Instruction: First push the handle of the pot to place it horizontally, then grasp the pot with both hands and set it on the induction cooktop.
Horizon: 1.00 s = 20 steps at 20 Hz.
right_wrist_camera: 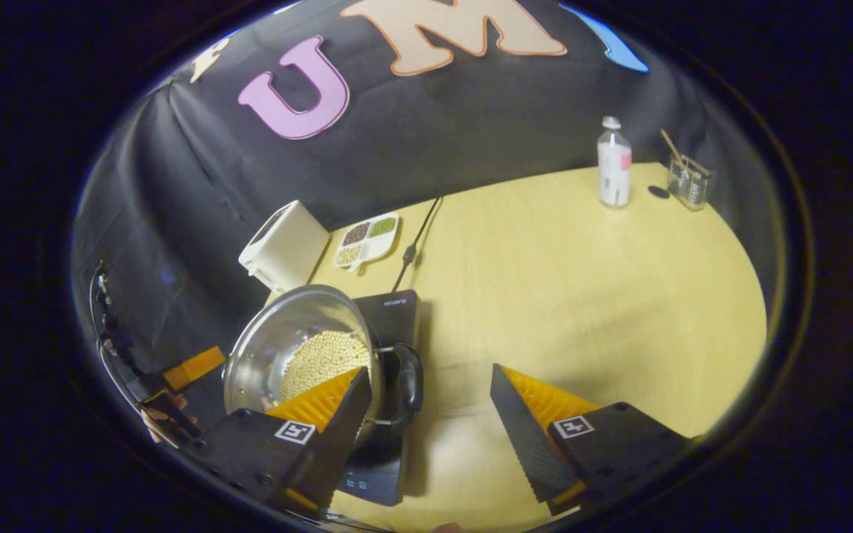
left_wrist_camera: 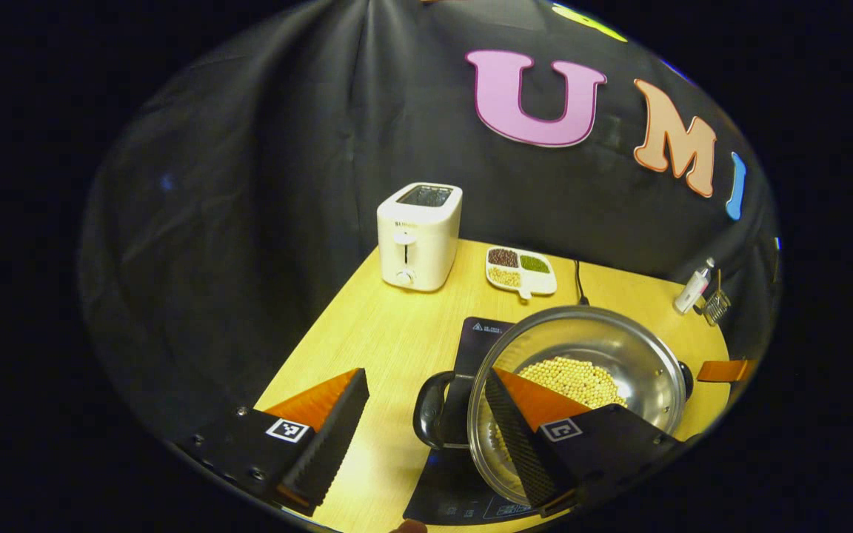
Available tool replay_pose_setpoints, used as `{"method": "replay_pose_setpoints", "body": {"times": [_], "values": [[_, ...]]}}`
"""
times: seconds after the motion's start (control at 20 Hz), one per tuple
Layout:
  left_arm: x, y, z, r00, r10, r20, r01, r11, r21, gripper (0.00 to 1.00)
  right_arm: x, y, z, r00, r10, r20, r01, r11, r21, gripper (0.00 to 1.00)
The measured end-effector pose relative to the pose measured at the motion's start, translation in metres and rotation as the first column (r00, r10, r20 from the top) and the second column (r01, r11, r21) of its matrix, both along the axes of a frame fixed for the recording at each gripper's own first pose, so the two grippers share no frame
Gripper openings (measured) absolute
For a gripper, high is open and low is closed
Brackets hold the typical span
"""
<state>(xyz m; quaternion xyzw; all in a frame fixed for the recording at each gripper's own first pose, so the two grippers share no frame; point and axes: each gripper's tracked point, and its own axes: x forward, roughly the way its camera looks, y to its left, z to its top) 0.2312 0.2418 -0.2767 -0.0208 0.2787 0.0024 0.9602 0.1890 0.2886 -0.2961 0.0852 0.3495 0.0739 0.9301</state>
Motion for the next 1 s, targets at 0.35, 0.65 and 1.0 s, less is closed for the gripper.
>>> {"method": "replay_pose_setpoints", "body": {"times": [0.35,0.65,1.0], "values": [[-0.028,-0.013,0.039,0.997,0.026,0.068,-0.026,1.0,0.007,0.97,-0.017,-0.028,0.056,0.993,-0.035,0.113,0.034,0.999,0.013,0.93],[-0.069,-0.05,0.102,0.979,0.073,0.19,-0.084,0.995,0.052,0.94,-0.037,-0.076,0.122,0.967,0.007,0.254,0.001,0.999,-0.034,1.0],[-0.123,-0.135,0.194,0.926,0.11,0.361,-0.133,0.99,0.039,0.96,-0.063,-0.154,0.201,0.913,0.029,0.406,0.007,0.996,-0.088,1.0]]}}
